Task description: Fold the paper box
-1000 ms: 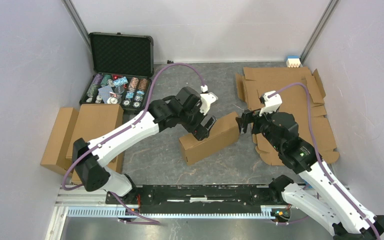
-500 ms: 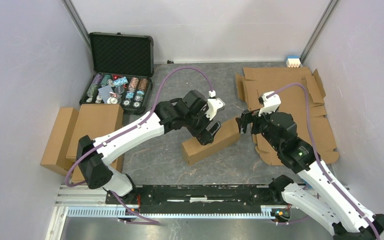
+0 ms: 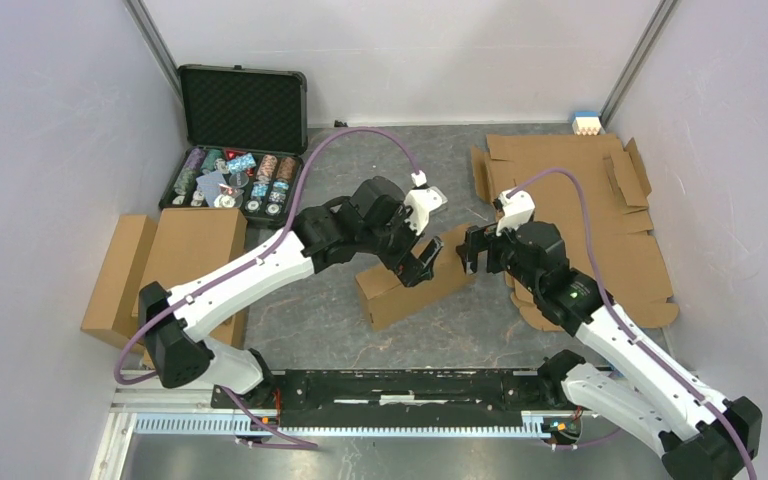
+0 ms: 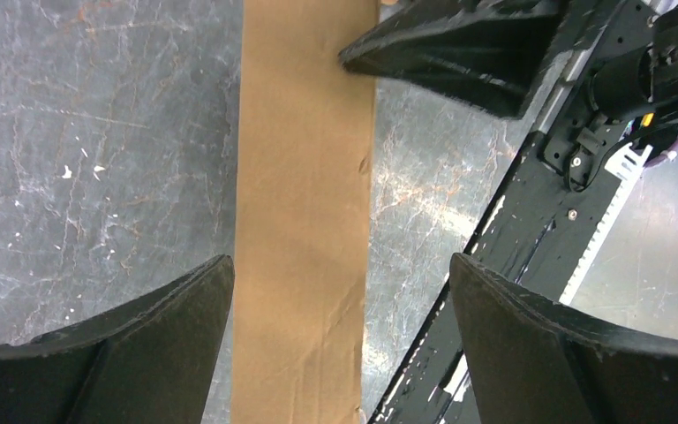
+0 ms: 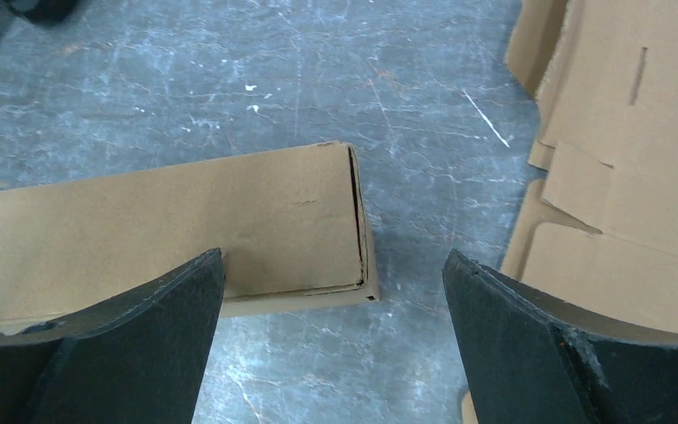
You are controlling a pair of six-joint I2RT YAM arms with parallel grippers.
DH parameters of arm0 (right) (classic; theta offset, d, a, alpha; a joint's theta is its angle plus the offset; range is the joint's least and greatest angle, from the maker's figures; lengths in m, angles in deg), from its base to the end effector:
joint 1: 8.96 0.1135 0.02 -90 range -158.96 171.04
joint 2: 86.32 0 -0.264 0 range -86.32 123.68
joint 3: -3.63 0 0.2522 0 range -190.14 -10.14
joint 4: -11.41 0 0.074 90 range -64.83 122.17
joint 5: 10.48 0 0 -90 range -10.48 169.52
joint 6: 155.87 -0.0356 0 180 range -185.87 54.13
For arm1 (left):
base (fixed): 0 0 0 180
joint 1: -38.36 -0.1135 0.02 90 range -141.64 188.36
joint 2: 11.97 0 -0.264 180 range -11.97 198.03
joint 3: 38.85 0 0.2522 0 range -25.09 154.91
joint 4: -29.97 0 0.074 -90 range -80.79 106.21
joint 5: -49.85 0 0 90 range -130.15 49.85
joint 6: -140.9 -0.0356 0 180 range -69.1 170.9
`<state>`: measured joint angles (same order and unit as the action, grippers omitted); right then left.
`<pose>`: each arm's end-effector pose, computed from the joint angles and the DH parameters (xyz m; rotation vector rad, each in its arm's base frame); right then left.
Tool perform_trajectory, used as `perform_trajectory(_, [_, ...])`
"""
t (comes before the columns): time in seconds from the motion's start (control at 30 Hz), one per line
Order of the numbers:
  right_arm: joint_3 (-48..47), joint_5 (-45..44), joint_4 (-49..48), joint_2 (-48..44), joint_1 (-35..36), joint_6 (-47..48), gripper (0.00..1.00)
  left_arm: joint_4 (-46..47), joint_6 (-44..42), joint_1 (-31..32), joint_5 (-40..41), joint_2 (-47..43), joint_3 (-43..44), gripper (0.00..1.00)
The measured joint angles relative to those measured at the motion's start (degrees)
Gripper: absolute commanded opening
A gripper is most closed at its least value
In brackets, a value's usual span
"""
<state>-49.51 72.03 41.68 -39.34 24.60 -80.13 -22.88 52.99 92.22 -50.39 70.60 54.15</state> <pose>0.1612 0.1014 0.2889 -0.2528 1.9950 0.4075 0.1803 -0.2576 0.3474 1.1328 2.1174 -0.6861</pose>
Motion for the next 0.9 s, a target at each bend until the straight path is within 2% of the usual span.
perform_trajectory(0.33, [2.64, 1.70, -6.19, 0.85, 0.07, -2.16, 0.97, 0.92, -0.04, 0.00, 4.81, -0.11, -3.69, 0.96])
perform_trajectory(0.57, [2.69, 1.20, -5.86, 0.44, 0.07, -2.19, 0.97, -1.44, -0.22, 0.00, 7.21, 0.42, -3.69, 0.79])
perform_trajectory(0.9, [2.69, -1.11, -2.97, -2.80, 0.09, -1.64, 0.97, -3.76, -0.26, 0.09, 6.88, 2.29, -2.91, 0.67])
